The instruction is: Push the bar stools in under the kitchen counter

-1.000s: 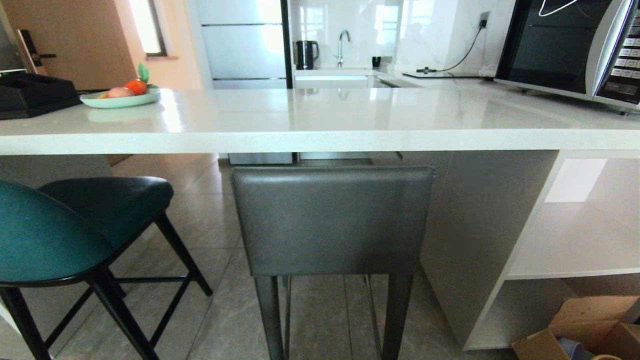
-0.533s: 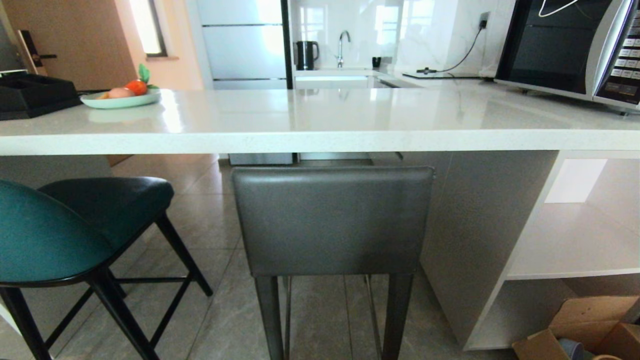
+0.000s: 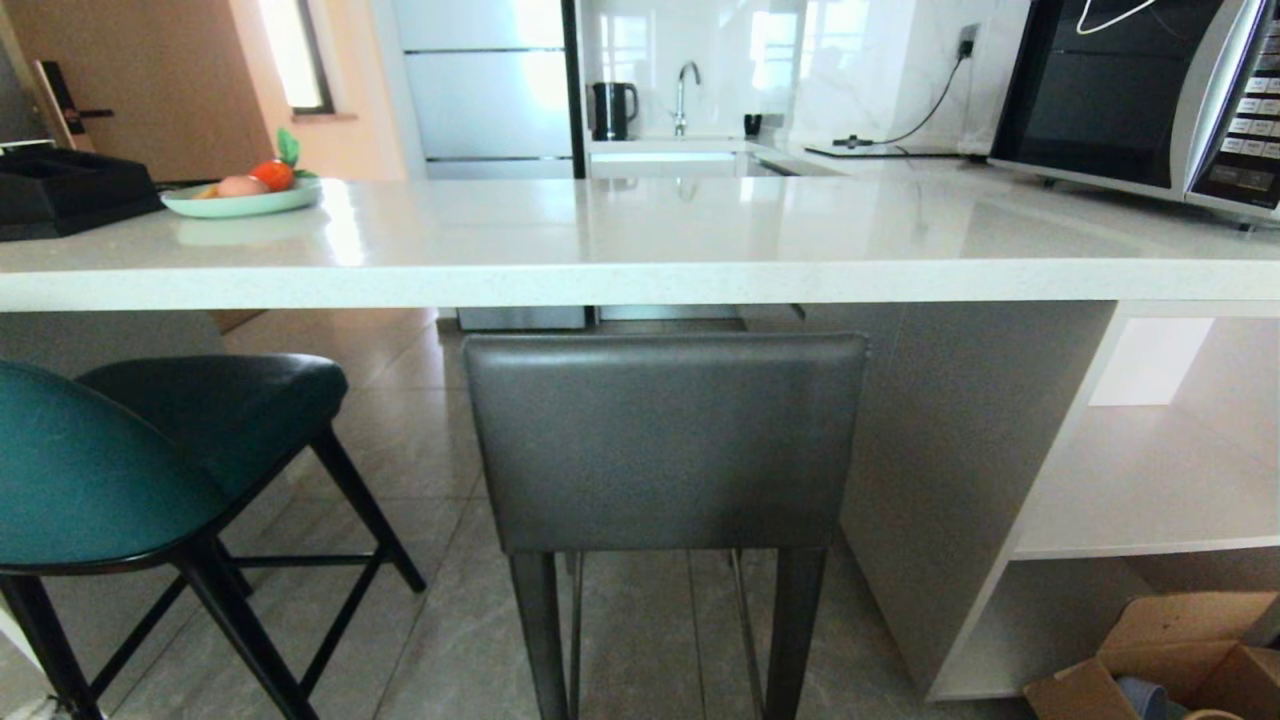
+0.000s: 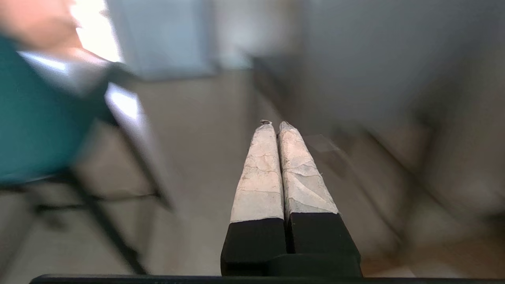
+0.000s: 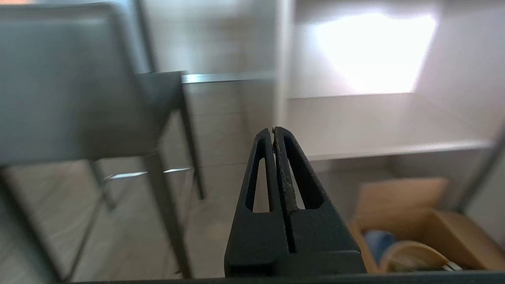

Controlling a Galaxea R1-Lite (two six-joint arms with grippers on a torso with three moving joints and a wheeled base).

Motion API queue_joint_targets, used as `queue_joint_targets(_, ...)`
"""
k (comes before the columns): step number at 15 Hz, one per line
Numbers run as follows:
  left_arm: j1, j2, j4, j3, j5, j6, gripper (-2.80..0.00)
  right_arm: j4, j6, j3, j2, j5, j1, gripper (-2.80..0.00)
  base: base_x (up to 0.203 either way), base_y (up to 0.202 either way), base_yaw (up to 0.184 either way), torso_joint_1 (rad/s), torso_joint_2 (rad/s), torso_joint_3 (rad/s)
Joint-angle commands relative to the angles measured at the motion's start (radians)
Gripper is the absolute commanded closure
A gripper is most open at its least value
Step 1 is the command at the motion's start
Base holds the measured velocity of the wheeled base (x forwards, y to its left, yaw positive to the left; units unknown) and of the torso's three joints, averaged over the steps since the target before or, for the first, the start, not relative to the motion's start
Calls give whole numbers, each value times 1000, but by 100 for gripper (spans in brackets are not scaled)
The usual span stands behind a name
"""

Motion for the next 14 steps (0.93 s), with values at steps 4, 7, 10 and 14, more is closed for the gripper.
queue_joint_targets(4,-3,1,306,-167,-353,-21,0,56,52,-23,-23,31,0,0,0,0,0,0,0,0)
queue_joint_targets(7,-3,-1,302,-138,-336,13,0,67,57,-9,-25,47,0,0,0,0,0,0,0,0)
queue_joint_targets(10,-122,20,328,-219,-336,15,0,68,72,-4,-25,45,0,0,0,0,0,0,0,0)
queue_joint_targets(14,-235,14,352,-212,-124,-3,0,69,85,11,-24,41,0,0,0,0,0,0,0,0)
